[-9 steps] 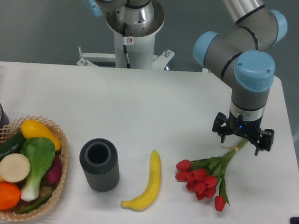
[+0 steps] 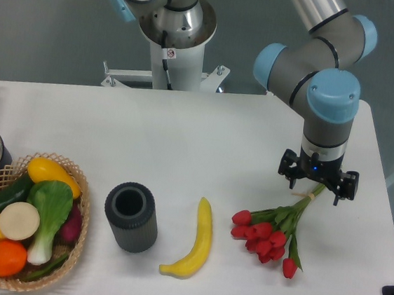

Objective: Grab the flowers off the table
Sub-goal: 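Lower the open gripper onto the green tulip stems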

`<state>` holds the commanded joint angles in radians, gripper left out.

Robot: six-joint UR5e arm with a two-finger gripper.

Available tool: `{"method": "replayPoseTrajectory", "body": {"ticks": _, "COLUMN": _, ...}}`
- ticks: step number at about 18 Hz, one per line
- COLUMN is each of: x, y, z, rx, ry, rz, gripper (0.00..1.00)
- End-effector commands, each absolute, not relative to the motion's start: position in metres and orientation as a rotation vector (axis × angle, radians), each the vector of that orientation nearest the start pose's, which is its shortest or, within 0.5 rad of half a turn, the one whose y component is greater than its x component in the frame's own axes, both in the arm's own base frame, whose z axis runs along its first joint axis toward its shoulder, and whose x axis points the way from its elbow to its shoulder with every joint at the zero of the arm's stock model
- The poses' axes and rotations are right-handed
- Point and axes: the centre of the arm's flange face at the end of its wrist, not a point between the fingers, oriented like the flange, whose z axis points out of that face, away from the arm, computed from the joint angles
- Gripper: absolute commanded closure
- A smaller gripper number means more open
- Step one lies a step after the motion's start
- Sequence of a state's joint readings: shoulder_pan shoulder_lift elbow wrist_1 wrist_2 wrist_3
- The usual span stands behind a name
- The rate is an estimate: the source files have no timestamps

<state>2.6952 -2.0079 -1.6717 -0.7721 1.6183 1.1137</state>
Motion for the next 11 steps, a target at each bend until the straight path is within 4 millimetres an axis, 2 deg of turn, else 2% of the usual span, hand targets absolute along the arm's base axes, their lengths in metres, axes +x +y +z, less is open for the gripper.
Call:
{"method": "replayPoseTrajectory", "body": {"ticks": 3, "x": -0.519, "y": 0.394, "z": 0.256, "rx": -3.056, "ry": 0.014, "rz": 0.377, "gripper": 0.00}}
{"method": "replayPoseTrajectory", "body": {"ticks": 6, "x": -0.520, "y": 0.397, "z": 0.224, "rx": -3.090, "ry": 0.129, "rz": 0.315, "gripper": 0.00}}
{"method": "replayPoseTrajectory", "body": {"ticks": 8, "x": -0.510, "y": 0.400, "z": 0.205, "rx": -3.104, "ry": 0.168, "rz": 0.264, "gripper": 0.00}}
{"method": "replayPoseTrajectory", "body": {"ticks": 11, "x": -0.506, "y": 0.404, "z": 0.202, "rx": -3.088, "ry": 0.179, "rz": 0.244, "gripper": 0.00}}
